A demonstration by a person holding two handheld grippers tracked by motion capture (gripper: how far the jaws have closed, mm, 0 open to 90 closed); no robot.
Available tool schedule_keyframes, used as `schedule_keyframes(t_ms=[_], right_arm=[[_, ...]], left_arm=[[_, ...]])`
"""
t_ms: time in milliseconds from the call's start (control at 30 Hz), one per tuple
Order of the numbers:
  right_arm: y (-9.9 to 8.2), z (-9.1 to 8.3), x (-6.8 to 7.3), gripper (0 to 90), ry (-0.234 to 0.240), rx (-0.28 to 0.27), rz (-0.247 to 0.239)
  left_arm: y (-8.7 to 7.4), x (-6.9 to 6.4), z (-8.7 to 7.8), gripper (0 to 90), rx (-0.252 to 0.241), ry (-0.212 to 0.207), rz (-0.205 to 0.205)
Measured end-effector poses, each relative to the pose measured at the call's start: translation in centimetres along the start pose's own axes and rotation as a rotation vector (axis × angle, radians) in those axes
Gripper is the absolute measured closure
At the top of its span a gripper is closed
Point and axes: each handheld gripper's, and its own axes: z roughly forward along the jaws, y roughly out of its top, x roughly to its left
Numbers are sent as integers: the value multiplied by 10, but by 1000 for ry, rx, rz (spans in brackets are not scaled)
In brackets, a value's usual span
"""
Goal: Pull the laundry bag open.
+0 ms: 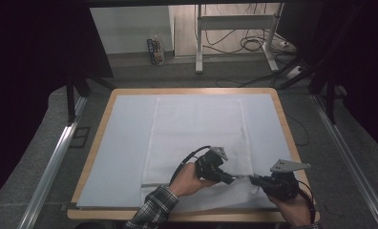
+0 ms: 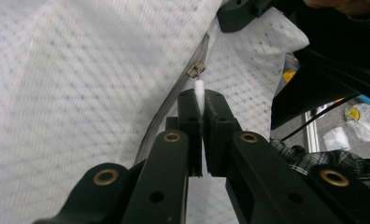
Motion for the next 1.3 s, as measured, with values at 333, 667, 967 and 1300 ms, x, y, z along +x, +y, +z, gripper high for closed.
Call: schedule_keyframes(t_ms=[333,667,967,1300], right_arm=[[0,0,2,855,-5,4,-10],[-2,1,3,855,-27,20,-21],[-4,-1,-1,855,-35,16,-8],[-5,-1,-3,854,-39,12,-2]], left_arm=[[-10,1,-6,878,-8,7,-9],[-19,1,-13,878,-13,13,-16],[-32,2,-27,878,-35,35,-44],[-45,4,-38,877,-45,51,-63]])
